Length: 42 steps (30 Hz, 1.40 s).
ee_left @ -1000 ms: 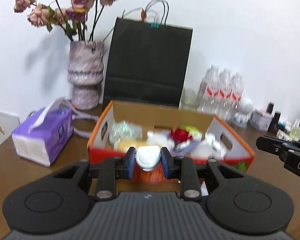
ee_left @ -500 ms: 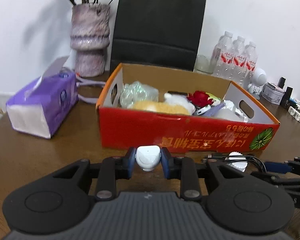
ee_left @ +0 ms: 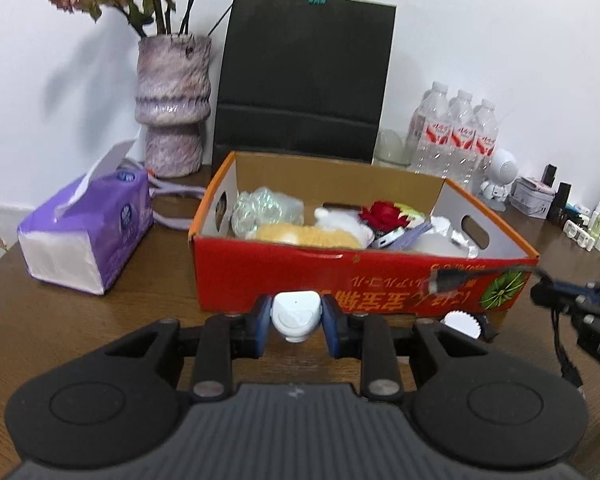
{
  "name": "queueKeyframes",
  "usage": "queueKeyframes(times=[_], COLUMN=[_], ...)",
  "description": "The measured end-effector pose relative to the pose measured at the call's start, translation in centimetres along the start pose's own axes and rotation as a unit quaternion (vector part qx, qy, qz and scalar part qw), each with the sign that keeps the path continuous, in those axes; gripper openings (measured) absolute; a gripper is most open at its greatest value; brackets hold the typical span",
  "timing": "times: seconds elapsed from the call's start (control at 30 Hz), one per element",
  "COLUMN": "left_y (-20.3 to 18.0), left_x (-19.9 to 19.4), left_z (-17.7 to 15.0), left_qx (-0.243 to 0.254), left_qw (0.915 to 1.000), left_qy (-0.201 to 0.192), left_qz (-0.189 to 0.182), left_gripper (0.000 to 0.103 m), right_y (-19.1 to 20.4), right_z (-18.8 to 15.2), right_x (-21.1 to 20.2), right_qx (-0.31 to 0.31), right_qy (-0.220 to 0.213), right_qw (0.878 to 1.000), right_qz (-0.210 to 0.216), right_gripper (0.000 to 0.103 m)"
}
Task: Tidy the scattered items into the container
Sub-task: 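Carry the cable and white cap into the box and open both tools, then move both tools back to the remaining cap and packet on the desk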
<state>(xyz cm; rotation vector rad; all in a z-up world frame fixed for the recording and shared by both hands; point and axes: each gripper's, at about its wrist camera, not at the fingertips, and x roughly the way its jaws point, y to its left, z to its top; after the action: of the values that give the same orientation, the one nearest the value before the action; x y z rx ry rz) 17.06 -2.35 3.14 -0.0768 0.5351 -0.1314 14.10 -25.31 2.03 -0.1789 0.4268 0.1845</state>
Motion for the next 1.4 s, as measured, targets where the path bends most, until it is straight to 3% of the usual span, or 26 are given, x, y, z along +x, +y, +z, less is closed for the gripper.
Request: queueKeyframes(times=[0.33,0.63,0.9,1.1,1.17,1.2,1.23,1.27,1.3,1.33,1.37,1.4], left_y=[-1.6,-2.2,-2.4,-2.5,-2.3,-2.1,-2.0,-1.8,-1.7,-1.6,-1.6,-1.6], left_x=[-1.0,2.7,9.4,12.2,12.7,12.7,12.7,12.6,12.3,12.1,11.9,11.8], left_z=[4.2,8.5,10.2,10.4,10.3,10.2,10.2,10.1,10.1,10.0,10.0,10.0], left_qx=[-0.007,-0.035,-0.029,-0.009,-0.008,-0.013,-0.019,-0.024,-0.028,-0.029,-0.027,-0.025], left_qw=[0.9979,0.9947,0.997,0.9979,0.9983,0.9983,0.9981,0.9976,0.9969,0.9962,0.9958,0.9957], left_qy=[-0.06,-0.096,-0.071,-0.057,-0.047,-0.043,-0.042,-0.044,-0.051,-0.059,-0.062,-0.061], left_qz=[-0.023,-0.014,0.011,0.03,0.034,0.037,0.042,0.047,0.053,0.058,0.062,0.064], left_gripper=[0.028,0.028,0.028,0.028,0.036,0.045,0.073,0.102,0.103,0.103,0.103,0.103], right_y=[-0.8,-1.5,-1.8,-3.0,-3.3,-3.4,-3.6,-3.7,-3.8,-3.8,-3.8,-3.9], right_z=[5.0,9.5,10.3,9.2,8.8,8.7,8.6,8.5,8.5,8.5,8.4,8.4], right_x=[-1.4,2.0,9.4,12.7,13.4,13.7,13.9,14.1,14.2,14.3,14.3,14.4], right_qx=[0.024,0.072,0.086,0.099,0.103,0.106,0.112,0.118,0.123,0.125,0.125,0.125], right_qy=[-0.085,-0.132,-0.083,-0.042,-0.026,-0.014,-0.006,0.002,0.011,0.02,0.025,0.03], right_qw=[0.996,0.988,0.991,0.993,0.993,0.993,0.992,0.992,0.991,0.991,0.991,0.991], right_qz=[0.002,0.022,0.05,0.046,0.048,0.052,0.053,0.054,0.052,0.048,0.044,0.046], right_gripper=[0.003,0.003,0.003,0.003,0.004,0.008,0.011,0.03,0.067,0.087,0.102,0.103])
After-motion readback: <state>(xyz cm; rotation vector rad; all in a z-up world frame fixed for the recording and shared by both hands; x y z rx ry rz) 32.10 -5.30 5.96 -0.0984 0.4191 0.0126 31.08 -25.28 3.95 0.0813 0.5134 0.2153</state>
